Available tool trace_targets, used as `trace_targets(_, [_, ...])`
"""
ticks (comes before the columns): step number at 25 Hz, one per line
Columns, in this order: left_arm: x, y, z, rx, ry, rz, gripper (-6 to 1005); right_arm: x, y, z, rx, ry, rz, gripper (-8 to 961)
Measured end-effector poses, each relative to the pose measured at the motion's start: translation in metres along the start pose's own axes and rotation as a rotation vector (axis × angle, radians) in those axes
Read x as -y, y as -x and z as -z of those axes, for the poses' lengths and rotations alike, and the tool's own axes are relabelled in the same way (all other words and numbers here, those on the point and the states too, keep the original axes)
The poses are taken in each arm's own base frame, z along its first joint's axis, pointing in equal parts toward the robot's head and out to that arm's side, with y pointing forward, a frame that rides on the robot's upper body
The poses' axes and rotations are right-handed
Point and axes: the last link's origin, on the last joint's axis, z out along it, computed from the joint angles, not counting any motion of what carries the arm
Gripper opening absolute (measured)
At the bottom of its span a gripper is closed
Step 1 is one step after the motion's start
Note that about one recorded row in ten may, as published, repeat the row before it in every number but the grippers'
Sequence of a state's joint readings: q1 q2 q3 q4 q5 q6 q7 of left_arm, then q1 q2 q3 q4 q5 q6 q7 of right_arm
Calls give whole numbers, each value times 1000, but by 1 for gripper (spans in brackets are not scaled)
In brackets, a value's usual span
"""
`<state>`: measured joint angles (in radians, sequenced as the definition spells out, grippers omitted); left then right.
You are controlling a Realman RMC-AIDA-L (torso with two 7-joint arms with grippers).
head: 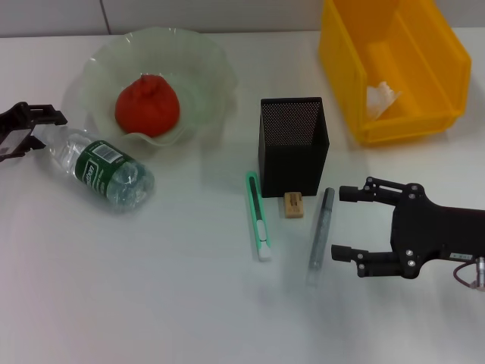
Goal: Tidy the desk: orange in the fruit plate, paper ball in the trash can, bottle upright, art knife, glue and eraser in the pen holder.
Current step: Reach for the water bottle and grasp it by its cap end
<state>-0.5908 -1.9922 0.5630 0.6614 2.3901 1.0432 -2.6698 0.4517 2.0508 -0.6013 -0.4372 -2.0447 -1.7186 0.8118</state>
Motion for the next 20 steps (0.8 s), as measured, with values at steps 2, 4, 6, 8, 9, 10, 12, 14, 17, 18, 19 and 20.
trace_targets(2, [0, 0, 0, -2, 0, -1, 623, -1, 1, 0, 5, 5, -1, 831])
trace_targets(4, [0, 0, 0, -3, -1, -2, 622, -1, 1, 0, 7, 5, -1, 831])
trace_targets(6, [-2, -1, -1, -5, 1, -6, 621, -1, 1, 0, 7, 4, 0, 831])
trace_targets(8, [-2, -2, -1, -5, 1, -7, 620, -1, 1, 0, 8, 4, 0, 831])
trace_targets(9, [-3, -2, -1, -6, 2, -8, 619, -1, 1, 0, 8, 3, 0, 830])
trace_targets(10, [-3, -2, -1, -6, 2, -9, 618, -1, 1, 0, 8, 3, -1, 830])
trace_targets(12, [-4, -2, -1, -6, 4, -12, 617, -1, 1, 0, 9, 3, -1, 830])
trace_targets(14, [-5, -3, -2, -6, 5, -14, 616, -1, 1, 0, 9, 2, -2, 830])
trace_targets(17, [-5, -3, -2, -7, 5, -16, 615, -1, 1, 0, 9, 2, -2, 830])
trace_targets(18, [-6, -4, -2, -9, 5, -17, 614, -1, 1, 0, 9, 2, -2, 830])
trace_targets(19, [-6, -4, -2, -10, 4, -17, 613, -1, 1, 0, 9, 2, -2, 830])
trace_targets(20, [-6, -4, -2, -12, 4, -17, 613, -1, 1, 0, 10, 2, -2, 830])
